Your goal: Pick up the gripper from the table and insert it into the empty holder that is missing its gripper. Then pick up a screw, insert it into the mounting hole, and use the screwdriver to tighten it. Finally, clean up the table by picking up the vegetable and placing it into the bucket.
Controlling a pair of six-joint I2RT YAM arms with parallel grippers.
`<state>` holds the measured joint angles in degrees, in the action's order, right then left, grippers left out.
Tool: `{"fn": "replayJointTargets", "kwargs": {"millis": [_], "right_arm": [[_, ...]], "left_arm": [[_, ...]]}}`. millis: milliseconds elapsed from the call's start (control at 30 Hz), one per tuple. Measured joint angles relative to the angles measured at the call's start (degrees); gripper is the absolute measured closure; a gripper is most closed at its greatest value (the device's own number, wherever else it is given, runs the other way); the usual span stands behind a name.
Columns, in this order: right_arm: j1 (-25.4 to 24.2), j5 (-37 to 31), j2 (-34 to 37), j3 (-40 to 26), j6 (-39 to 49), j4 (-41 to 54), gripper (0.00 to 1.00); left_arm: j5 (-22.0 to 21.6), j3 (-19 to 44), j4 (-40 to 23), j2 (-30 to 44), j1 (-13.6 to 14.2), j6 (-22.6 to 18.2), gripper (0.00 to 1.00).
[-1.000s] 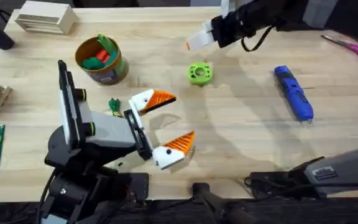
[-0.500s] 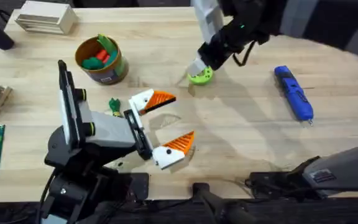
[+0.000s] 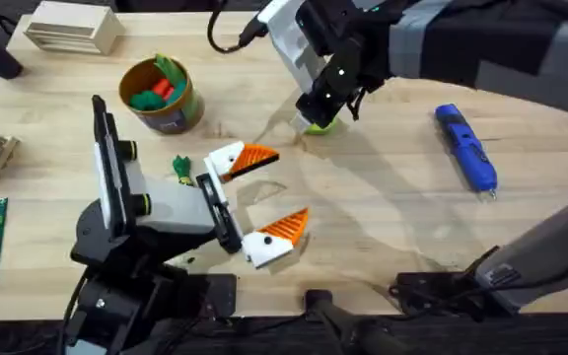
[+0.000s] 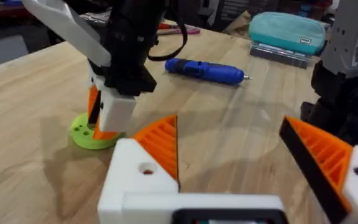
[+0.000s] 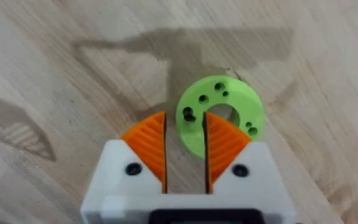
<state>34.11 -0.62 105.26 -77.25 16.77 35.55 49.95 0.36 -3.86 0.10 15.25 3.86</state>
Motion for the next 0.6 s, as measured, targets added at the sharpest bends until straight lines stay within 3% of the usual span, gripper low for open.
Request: {"fn": "replayJointTargets", "kwargs": {"millis": [600], "right_arm": [[0.21, -0.29, 3.24, -0.12, 0.2, -0.81, 0.894]], "left_arm": [[0.0, 0.0, 0.0, 0.0, 0.0, 0.0, 0.014]]}}
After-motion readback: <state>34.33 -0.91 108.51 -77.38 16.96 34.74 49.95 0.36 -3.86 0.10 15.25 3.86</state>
